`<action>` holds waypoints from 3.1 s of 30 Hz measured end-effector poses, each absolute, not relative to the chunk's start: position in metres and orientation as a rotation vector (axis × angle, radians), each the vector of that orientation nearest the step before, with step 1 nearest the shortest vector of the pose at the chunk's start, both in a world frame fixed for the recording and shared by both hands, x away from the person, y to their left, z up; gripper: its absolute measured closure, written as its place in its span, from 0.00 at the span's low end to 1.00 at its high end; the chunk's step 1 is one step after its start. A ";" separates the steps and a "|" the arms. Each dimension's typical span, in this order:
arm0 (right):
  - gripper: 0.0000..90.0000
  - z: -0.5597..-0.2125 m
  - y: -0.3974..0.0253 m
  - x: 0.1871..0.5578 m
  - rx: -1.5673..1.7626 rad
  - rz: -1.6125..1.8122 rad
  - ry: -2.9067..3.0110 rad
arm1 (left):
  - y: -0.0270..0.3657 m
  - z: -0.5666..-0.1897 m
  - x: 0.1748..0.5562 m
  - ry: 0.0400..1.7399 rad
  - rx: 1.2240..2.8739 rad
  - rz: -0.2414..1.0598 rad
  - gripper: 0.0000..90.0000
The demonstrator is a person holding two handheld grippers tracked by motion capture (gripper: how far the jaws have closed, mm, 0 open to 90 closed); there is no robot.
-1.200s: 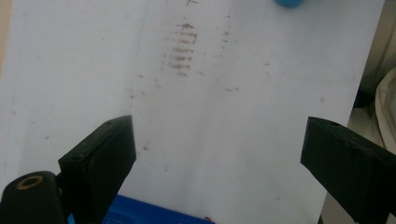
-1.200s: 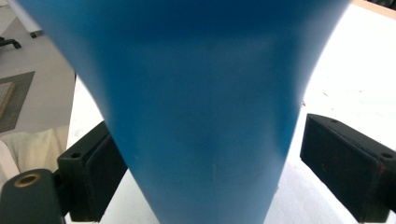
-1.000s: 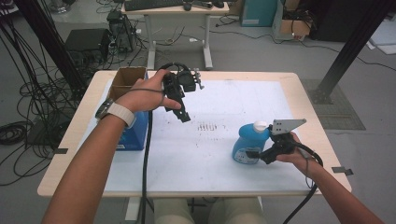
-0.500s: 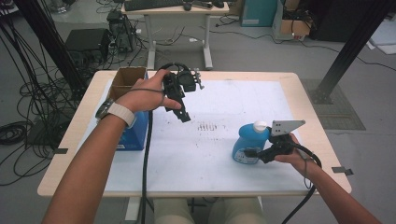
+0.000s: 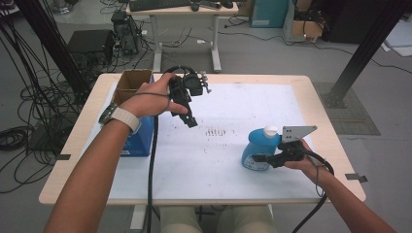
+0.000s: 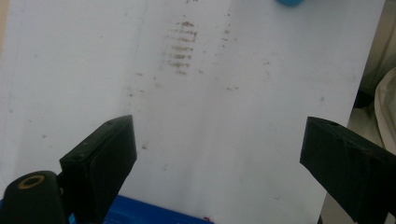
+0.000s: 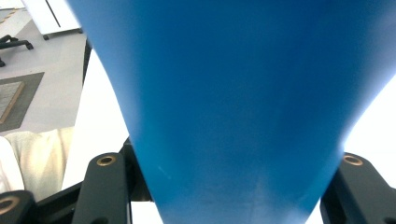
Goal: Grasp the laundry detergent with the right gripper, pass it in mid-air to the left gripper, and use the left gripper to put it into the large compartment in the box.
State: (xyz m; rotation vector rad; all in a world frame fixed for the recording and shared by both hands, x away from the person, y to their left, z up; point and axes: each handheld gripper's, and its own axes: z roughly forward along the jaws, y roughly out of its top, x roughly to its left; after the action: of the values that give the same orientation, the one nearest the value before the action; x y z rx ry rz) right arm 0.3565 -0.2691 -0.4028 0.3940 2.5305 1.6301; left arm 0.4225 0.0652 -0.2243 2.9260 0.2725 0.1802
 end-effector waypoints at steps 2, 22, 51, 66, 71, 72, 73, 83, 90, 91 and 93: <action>0.46 -0.403 -0.269 0.357 0.392 1.631 2.530 | 0.065 -0.224 0.423 0.271 2.926 0.179 0.12; 0.47 -0.405 -0.270 0.355 0.390 1.635 2.521 | 0.064 -0.225 0.422 0.269 2.926 0.178 0.12; 0.48 -0.404 -0.270 0.356 0.383 1.640 2.523 | 0.065 -0.223 0.422 0.277 2.927 0.177 0.12; 0.48 -0.405 -0.270 0.355 0.406 1.652 2.508 | 0.063 -0.222 0.421 0.280 2.927 0.166 0.12; 0.48 -0.405 -0.270 0.356 0.405 1.656 2.504 | 0.061 -0.221 0.422 0.266 2.931 0.164 0.12; 0.47 -0.405 -0.270 0.356 0.404 1.654 2.507 | 0.061 -0.221 0.423 0.264 2.931 0.164 0.12; 0.47 -0.405 -0.270 0.356 0.403 1.661 2.505 | 0.061 -0.221 0.423 0.262 2.931 0.165 0.12; 0.48 -0.405 -0.270 0.356 0.400 1.654 2.505 | 0.061 -0.221 0.424 0.261 2.929 0.166 0.12; 0.48 -0.405 -0.270 0.357 0.383 1.651 2.529 | 0.060 -0.221 0.425 0.262 2.928 0.166 0.12; 0.47 -0.405 -0.270 0.357 0.377 1.649 2.530 | 0.060 -0.222 0.425 0.259 2.927 0.166 0.12; 0.47 -0.405 -0.270 0.357 0.378 1.649 2.530 | 0.059 -0.222 0.425 0.257 2.929 0.161 0.12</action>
State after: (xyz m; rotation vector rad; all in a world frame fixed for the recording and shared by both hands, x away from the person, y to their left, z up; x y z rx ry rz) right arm 0.3572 -0.2702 -0.4048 0.3781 2.5296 1.6492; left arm 0.4252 0.0595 -0.2218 2.9293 0.2565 0.1613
